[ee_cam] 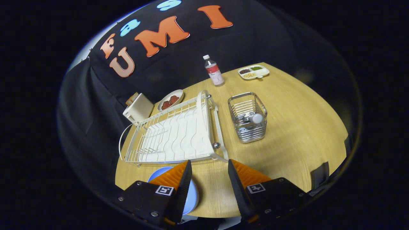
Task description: Take the plate from the dish rack, then take the spoon from the basket and place it into the plate.
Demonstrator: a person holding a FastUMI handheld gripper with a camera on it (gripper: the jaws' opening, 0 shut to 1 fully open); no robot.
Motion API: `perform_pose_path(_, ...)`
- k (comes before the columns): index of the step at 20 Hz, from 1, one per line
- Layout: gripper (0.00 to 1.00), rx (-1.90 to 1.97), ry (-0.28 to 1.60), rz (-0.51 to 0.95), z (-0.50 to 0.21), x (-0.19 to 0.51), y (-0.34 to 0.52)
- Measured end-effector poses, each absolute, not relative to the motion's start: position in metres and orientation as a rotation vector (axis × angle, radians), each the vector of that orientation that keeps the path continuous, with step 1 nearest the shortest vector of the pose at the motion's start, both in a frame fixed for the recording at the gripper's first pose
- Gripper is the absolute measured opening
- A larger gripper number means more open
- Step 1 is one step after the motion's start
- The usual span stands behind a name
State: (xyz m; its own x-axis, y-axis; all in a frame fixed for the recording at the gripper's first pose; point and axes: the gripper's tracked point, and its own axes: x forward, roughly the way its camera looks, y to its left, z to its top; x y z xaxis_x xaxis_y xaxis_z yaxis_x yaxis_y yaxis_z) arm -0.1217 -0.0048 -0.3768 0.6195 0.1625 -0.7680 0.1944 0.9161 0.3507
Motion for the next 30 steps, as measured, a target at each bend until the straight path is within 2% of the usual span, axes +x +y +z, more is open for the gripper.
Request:
perform_pose_path(5,0.68,0.257,0.734,-0.096,-0.37,-0.102,-0.057)
perform_pose_path(9,0.65,0.073,0.624,-0.066,-0.369,-0.081,-0.073)
perform_pose_path(13,0.54,-0.008,0.63,-0.028,-0.39,-0.066,-0.07)
perform_pose_path(15,0.45,-0.016,0.629,-0.015,-0.395,-0.057,-0.069)
perform_pose_path(18,0.26,0.009,0.655,-0.022,-0.405,-0.049,-0.07)
perform_pose_path(20,0.18,0.02,0.647,-0.026,-0.403,-0.043,-0.071)
perform_pose_path(24,0.11,0.064,0.648,-0.028,-0.391,-0.043,-0.071)
perform_pose_path(30,0.11,0.089,0.622,-0.041,-0.36,-0.04,-0.076)
